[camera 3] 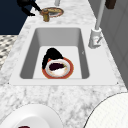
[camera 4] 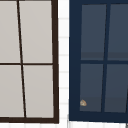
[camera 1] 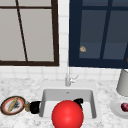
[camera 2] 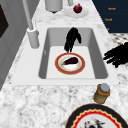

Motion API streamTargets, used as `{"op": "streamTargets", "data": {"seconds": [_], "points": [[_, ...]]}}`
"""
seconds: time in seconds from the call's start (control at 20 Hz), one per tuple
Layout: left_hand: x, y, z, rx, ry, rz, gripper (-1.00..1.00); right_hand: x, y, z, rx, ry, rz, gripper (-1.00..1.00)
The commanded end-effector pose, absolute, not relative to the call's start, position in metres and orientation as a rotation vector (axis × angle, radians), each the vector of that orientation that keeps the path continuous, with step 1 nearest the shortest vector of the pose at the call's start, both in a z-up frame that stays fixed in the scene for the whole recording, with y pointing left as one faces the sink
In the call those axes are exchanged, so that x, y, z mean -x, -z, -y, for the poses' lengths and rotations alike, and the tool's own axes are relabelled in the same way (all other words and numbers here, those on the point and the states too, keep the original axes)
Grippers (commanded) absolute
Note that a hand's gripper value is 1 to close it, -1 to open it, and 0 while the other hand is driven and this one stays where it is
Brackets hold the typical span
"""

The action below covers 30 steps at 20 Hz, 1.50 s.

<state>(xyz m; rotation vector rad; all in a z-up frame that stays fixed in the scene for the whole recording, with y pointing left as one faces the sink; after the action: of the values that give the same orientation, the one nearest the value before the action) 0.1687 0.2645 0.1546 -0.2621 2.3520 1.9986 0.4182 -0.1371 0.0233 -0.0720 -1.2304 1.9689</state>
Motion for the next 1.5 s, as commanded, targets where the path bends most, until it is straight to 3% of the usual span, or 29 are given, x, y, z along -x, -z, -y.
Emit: {"op": "streamTargets", "data": {"seconds": [0.0, 0.55, 1.15, 1.45], "points": [[-0.169, -0.155, -0.265, 0.262, -1.999, -2.352, 0.0, -0.418, -0.011, 0.137, 0.071, -2.114, 1.192, -1.0], [-0.169, -0.155, -0.265, 0.262, -1.999, -2.352, 0.0, -0.42, 0.026, 0.129, 0.123, -2.194, 1.14, -1.0], [-0.169, -0.155, -0.265, 0.262, -1.999, -2.352, 0.0, -0.42, 0.043, 0.131, 0.175, -2.224, 1.241, -1.0], [-0.169, -0.155, -0.265, 0.262, -1.999, -2.352, 0.0, -0.424, 0.035, 0.11, 0.186, -2.244, 1.125, -1.0]]}}
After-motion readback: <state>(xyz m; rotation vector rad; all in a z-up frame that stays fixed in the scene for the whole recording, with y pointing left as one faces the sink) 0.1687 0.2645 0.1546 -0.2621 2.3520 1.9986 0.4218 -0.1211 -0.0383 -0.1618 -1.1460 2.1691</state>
